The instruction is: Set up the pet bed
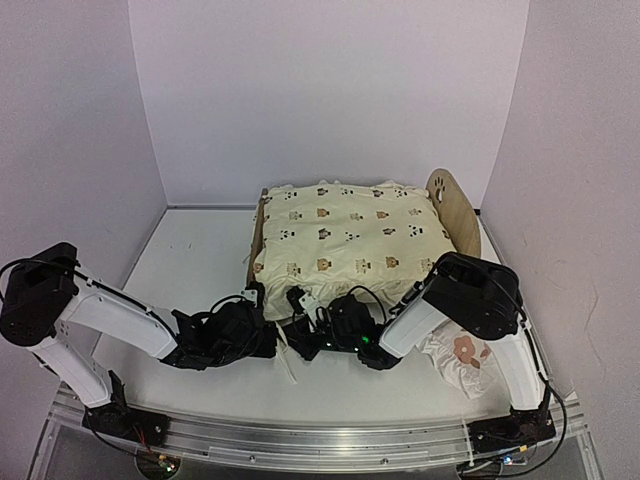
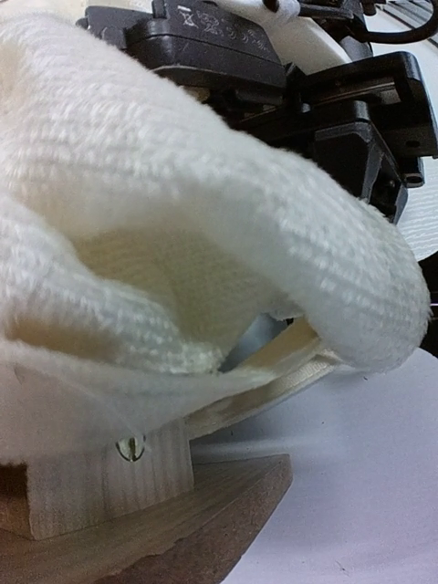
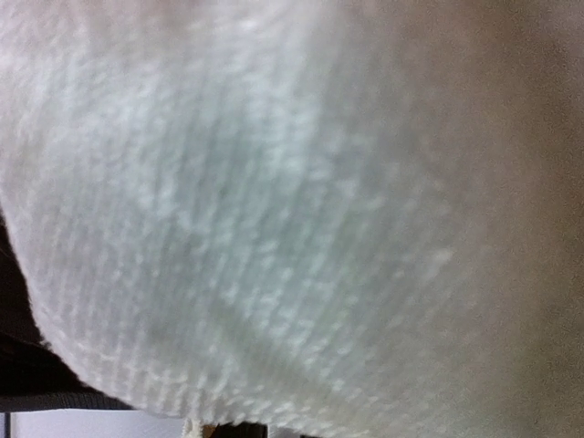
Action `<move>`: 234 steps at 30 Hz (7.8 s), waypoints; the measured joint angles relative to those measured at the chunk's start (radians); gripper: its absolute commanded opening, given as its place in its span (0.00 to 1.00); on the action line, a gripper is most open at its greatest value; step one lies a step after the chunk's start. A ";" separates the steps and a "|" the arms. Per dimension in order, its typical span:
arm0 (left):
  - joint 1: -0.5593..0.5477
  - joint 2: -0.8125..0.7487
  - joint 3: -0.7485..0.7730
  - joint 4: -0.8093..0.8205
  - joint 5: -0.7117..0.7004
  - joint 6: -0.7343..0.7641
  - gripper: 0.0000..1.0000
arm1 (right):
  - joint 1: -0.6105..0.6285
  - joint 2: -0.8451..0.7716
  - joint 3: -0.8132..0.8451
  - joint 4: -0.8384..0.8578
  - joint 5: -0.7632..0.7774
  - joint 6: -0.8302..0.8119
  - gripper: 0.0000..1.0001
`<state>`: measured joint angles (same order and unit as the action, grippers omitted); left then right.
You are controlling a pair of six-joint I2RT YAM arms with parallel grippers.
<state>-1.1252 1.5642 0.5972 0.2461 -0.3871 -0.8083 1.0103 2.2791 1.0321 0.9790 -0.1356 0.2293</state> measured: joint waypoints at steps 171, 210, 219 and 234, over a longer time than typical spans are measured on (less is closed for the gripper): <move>0.016 -0.085 -0.054 -0.288 -0.087 -0.119 0.00 | -0.138 -0.250 0.694 -0.965 0.346 -0.095 0.00; 0.070 -0.153 0.080 -0.479 -0.031 -0.021 0.61 | -0.244 -0.576 0.496 -1.160 -0.041 0.021 0.58; 0.099 -0.163 0.226 -0.570 -0.045 0.055 0.57 | -0.272 -0.886 0.373 -1.406 0.268 -0.083 0.77; 0.225 -0.077 0.273 -0.548 -0.062 0.140 0.45 | -0.627 -0.838 0.335 -1.601 0.530 -0.130 0.82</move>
<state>-0.8998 1.4872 0.8703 -0.3018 -0.4488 -0.6683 0.3829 1.4411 1.3666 -0.6219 0.3948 0.0993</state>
